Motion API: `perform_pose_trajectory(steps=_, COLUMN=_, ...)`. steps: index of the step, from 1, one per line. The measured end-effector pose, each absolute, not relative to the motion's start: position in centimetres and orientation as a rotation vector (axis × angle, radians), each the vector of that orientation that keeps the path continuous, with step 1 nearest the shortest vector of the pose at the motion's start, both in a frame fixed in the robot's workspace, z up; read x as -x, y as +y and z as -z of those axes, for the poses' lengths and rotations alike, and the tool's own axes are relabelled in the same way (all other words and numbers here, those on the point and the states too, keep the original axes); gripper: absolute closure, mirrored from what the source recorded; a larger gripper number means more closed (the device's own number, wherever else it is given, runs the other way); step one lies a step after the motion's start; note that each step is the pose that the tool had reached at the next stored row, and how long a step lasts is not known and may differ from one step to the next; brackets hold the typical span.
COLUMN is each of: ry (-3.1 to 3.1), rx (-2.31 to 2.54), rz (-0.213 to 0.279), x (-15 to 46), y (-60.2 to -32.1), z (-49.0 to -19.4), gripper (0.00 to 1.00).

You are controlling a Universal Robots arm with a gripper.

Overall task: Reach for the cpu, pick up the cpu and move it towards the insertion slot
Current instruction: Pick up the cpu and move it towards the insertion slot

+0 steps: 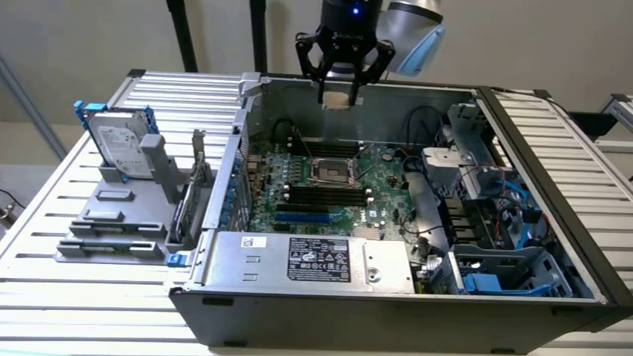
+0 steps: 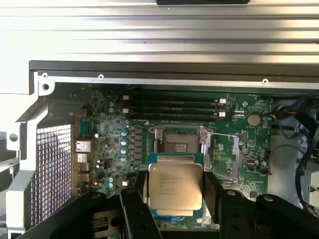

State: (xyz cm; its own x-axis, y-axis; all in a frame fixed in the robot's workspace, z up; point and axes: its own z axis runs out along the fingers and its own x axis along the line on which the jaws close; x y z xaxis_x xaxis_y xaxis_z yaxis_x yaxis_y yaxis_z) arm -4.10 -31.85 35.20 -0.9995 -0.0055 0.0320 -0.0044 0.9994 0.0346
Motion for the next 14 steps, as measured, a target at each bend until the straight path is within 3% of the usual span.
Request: perform_pose_trajectory(steps=14, ry=-3.116, rx=-0.004, rz=0.038, x=2.4, y=-30.5, z=-34.1, gripper=0.45)
